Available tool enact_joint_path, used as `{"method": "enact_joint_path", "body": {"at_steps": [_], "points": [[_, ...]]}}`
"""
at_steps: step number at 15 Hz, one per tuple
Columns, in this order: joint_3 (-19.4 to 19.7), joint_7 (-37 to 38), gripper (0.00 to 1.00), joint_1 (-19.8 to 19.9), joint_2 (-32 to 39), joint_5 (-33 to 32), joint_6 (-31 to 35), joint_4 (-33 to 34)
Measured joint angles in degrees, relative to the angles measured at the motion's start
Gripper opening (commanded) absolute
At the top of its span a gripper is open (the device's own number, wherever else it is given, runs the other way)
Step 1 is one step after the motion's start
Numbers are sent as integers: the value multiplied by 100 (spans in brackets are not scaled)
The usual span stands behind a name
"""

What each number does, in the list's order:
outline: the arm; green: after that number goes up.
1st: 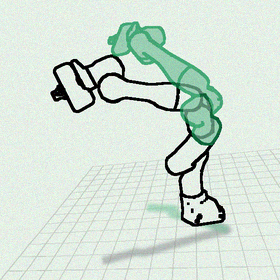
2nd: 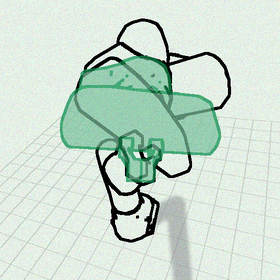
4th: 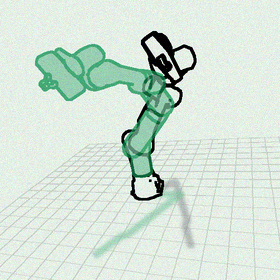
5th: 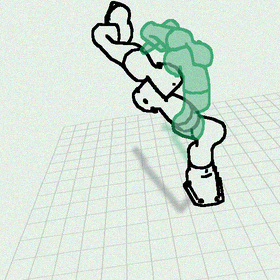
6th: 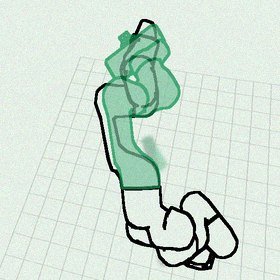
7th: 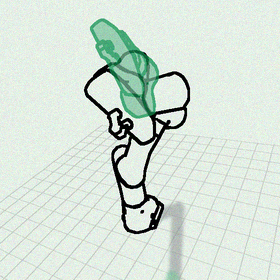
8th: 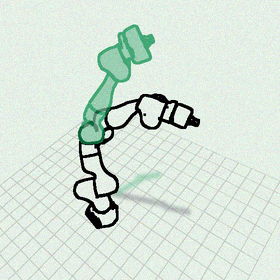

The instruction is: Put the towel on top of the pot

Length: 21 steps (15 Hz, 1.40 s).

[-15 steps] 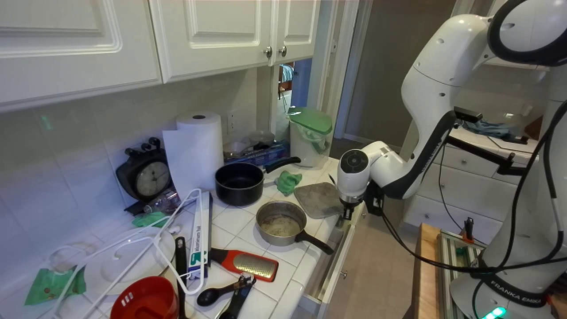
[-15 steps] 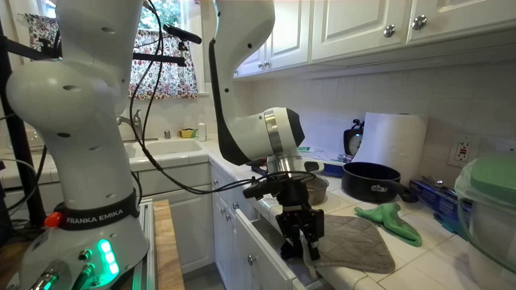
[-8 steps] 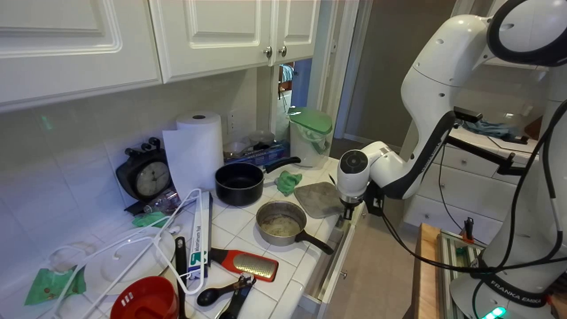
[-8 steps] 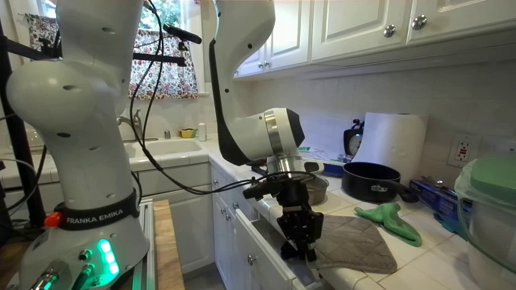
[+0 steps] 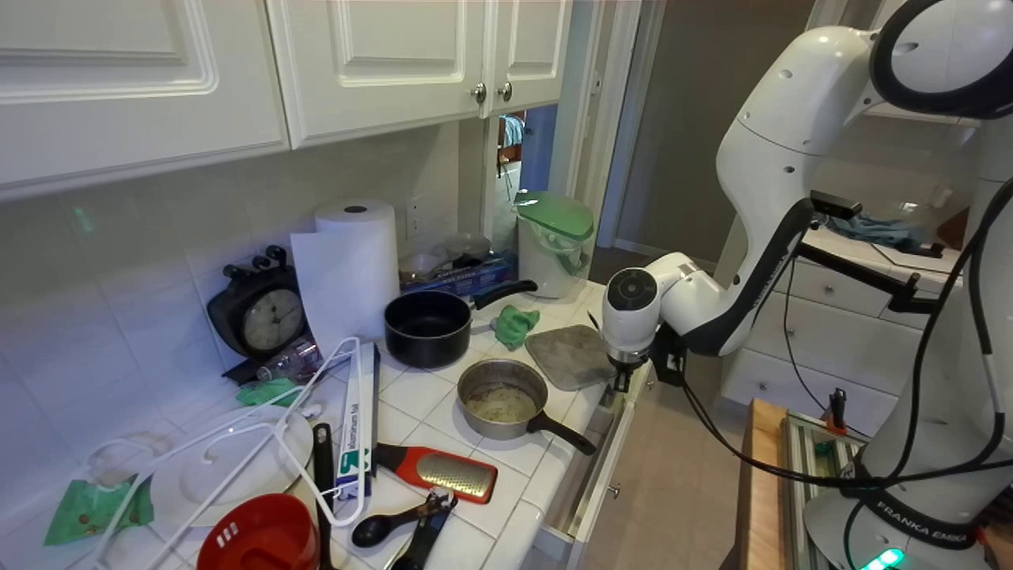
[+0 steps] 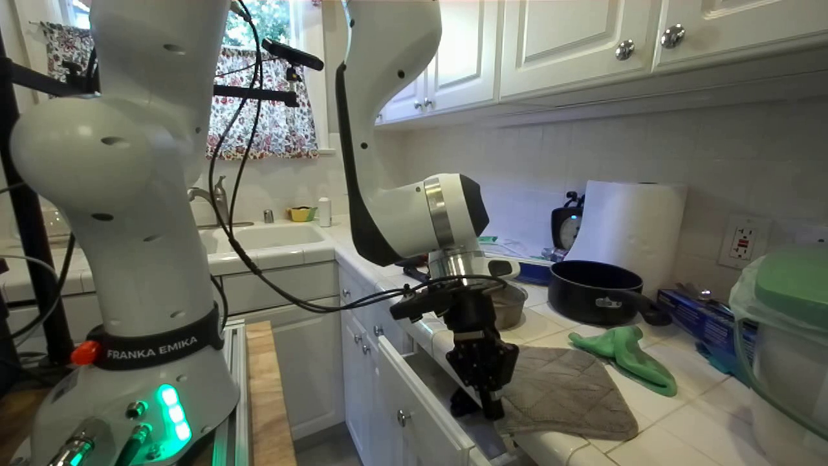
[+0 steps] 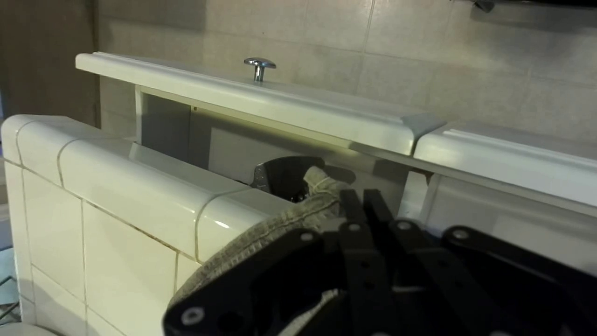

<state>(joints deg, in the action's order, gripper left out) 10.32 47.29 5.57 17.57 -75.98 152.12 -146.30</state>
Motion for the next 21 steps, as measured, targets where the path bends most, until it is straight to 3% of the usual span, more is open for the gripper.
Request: {"method": "enact_joint_path", "body": {"at_steps": [4,7,14,21], "points": [[-6,-63,5,10,-38,49,118,-7],[-24,-508,5,59,-137,389,318,-52],[-275,-3006,5,526,-358,2387,717,-109],[-496,-5015,5,321,-784,4299,113,175]]}}
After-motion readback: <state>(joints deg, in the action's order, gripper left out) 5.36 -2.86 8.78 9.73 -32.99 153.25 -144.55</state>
